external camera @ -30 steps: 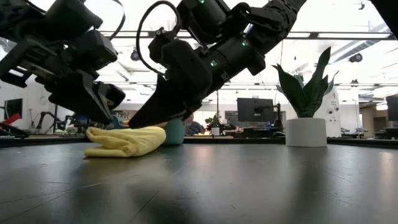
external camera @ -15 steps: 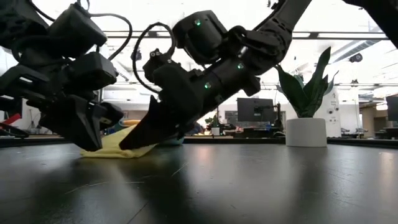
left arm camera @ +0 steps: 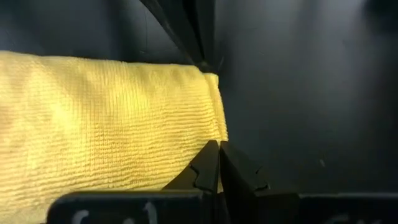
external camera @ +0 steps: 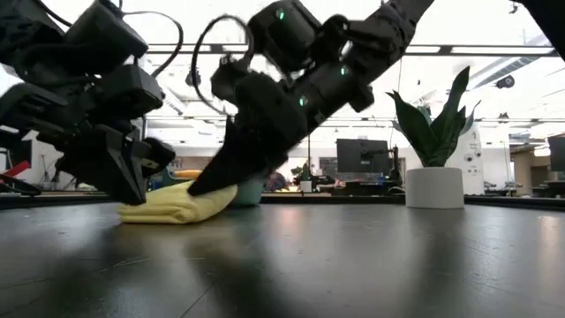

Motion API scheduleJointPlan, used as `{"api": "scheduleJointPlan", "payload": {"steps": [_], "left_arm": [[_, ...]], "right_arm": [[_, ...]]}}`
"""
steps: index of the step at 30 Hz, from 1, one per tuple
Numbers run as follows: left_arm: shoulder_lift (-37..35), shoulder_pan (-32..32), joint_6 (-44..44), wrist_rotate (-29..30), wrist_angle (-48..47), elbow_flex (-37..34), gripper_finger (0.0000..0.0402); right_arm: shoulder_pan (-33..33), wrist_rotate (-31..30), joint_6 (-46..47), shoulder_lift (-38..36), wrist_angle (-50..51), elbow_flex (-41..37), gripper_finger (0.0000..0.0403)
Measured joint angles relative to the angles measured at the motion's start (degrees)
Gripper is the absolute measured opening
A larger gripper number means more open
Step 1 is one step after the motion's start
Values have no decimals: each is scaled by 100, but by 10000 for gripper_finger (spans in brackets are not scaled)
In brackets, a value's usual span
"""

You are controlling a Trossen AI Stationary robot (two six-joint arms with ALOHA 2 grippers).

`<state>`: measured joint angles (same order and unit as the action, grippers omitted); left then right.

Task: Fold microfiber towels
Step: Fold the right yellow microfiber cloth

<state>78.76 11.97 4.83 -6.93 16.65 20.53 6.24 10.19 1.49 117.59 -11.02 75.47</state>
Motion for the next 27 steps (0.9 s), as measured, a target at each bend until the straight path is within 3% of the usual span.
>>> {"api": "scheduleJointPlan", "payload": {"steps": [8,17,27], "left_arm": [[-418,0,-132,7,-142,-26,1],[-108,0,-121,47,-21,-33,1],[252,-26,-70,47,425,-44,1]], "right_arm": [[-251,-869,-776,-224,-159,19,12],[-817,-906,-860,159,-1499,27,12],[-880,-1057,-786,779,-1555,376,12]]}}
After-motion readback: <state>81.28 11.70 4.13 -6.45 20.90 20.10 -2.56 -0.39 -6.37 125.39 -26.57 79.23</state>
